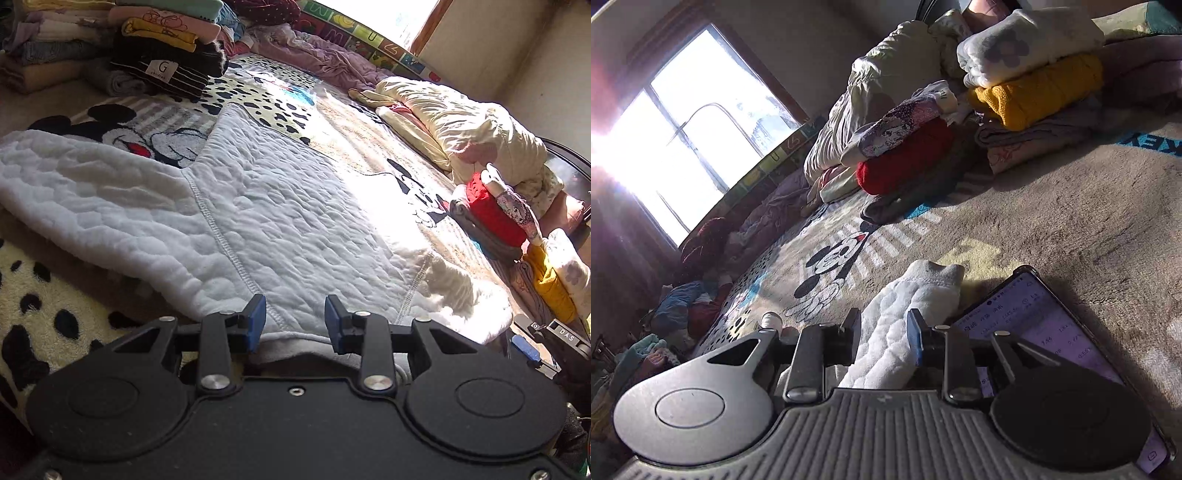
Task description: Fold clothes
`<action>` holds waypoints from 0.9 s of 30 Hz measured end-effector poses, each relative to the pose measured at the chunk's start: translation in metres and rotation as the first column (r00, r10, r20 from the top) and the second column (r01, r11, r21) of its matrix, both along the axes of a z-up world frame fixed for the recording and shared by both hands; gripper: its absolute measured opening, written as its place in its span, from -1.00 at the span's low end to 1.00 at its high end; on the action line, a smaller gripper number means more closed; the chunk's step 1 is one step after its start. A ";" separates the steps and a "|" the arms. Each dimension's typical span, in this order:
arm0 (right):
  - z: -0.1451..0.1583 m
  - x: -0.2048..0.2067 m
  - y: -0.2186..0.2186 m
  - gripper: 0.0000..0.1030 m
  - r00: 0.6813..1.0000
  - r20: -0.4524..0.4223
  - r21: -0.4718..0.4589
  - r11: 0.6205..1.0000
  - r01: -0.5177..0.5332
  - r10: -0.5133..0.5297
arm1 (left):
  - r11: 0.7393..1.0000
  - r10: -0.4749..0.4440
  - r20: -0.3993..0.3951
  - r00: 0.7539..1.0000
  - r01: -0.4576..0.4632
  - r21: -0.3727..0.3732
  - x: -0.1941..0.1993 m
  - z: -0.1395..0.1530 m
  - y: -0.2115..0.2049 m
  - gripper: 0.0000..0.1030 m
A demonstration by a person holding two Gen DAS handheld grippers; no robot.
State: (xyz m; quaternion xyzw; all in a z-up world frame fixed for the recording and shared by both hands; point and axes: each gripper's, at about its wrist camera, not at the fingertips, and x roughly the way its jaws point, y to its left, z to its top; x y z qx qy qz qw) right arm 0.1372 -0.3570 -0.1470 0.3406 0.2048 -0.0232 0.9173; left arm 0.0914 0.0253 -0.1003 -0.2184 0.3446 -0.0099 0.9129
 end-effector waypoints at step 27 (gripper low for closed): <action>-0.026 -0.031 0.017 -1.00 0.985 -0.118 -0.400 0.914 0.070 -0.127 | 0.996 -0.086 -0.012 0.996 0.086 0.015 -0.007 0.002 -0.046 -0.37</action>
